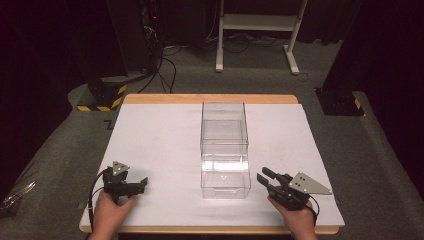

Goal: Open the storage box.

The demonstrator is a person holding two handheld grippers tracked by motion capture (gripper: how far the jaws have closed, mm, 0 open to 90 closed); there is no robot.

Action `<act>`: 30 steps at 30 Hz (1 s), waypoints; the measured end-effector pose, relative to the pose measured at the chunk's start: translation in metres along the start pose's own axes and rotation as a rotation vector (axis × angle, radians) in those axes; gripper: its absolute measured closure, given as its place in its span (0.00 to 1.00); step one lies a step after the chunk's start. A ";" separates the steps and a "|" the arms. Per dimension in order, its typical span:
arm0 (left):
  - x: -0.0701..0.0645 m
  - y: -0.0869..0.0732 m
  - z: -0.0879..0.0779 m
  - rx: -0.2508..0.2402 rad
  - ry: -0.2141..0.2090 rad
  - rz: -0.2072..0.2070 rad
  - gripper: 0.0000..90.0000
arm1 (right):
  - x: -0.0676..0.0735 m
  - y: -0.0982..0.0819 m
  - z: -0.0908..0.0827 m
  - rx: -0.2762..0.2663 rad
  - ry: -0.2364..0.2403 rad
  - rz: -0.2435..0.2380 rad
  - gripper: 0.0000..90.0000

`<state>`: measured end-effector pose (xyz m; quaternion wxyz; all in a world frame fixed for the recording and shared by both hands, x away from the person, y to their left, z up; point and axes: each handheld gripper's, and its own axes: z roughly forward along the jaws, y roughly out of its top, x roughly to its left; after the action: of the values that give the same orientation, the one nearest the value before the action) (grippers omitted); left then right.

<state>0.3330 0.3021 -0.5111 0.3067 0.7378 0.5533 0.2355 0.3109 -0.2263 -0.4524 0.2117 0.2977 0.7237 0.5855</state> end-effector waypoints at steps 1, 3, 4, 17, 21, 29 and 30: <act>0.000 0.000 0.000 0.002 -0.001 0.000 0.01 | -0.003 -0.001 -0.002 0.002 -0.018 0.006 0.73; 0.000 0.000 0.000 0.002 -0.001 0.000 0.01 | -0.010 -0.003 -0.005 0.005 -0.056 0.014 0.73; 0.000 0.000 0.000 0.002 -0.001 0.000 0.01 | -0.013 -0.005 -0.007 0.012 -0.081 0.011 0.72; 0.000 0.000 0.000 0.003 -0.001 0.000 0.01 | -0.050 -0.036 -0.017 0.217 -0.427 0.025 0.64; 0.000 0.000 0.000 0.002 -0.001 0.000 0.01 | -0.058 -0.045 -0.010 0.320 -0.449 0.056 0.60; 0.000 0.000 0.000 0.003 -0.001 -0.001 0.01 | -0.056 -0.046 -0.007 0.340 -0.456 0.030 0.55; 0.000 0.000 0.000 0.003 -0.002 -0.001 0.01 | -0.056 -0.046 -0.007 0.341 -0.457 0.030 0.54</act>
<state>0.3330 0.3023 -0.5109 0.3062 0.7382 0.5537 0.2339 0.3388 -0.2755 -0.4976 0.3072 0.4640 0.7408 0.3762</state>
